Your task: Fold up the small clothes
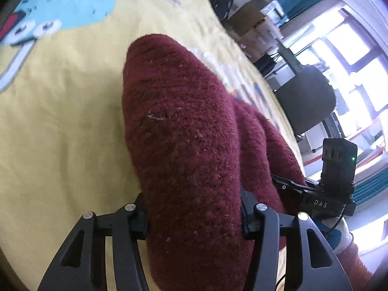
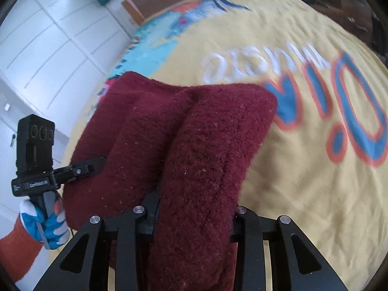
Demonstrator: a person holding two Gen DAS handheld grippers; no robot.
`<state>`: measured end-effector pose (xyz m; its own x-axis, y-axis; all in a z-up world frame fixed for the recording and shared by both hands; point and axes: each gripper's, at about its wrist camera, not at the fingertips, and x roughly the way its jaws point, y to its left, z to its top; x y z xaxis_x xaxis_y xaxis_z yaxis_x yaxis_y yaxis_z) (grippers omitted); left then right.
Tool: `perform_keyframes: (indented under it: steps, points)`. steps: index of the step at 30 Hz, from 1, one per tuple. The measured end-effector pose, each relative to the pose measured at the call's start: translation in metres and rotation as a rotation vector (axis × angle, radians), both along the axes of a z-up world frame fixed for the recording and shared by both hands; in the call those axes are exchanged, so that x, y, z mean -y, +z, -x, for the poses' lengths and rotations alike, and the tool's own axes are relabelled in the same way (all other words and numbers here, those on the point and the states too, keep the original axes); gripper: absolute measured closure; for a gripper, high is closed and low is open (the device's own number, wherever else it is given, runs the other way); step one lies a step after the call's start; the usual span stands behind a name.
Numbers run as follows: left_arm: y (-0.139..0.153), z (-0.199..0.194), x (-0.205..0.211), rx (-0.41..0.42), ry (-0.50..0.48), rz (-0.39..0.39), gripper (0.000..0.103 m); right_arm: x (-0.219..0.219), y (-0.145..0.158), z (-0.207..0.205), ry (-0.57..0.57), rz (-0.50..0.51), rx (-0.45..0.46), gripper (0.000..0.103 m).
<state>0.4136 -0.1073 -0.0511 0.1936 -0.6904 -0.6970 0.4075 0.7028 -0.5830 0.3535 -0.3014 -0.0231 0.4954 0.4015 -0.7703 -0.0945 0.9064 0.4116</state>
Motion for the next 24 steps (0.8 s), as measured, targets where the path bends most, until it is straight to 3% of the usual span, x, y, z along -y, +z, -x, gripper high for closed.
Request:
perform_keyframes:
  steps: [4,8,12,14,17,24]
  points:
    - [0.025,-0.001,-0.042,0.045,0.04,0.011,0.057,-0.034,0.017,-0.014,0.047,-0.033,0.051,0.068]
    - [0.046,-0.001,-0.101,0.089,0.097,-0.011,0.057,-0.075,0.004,-0.03,0.086,-0.06,0.033,0.068]
    - [0.028,0.004,-0.138,0.062,0.145,-0.102,0.054,-0.103,-0.031,-0.035,0.111,-0.002,-0.046,0.066]
    - [0.012,0.005,-0.146,0.035,0.159,-0.159,0.05,-0.104,-0.038,-0.03,0.107,0.025,-0.05,0.059]
    - [-0.003,0.017,-0.16,0.036,0.174,-0.201,0.04,-0.1,-0.029,-0.022,0.105,0.08,-0.03,0.053]
    - [0.013,0.06,-0.159,0.131,0.192,-0.236,0.04,-0.088,-0.01,0.015,0.113,0.22,0.022,0.051]
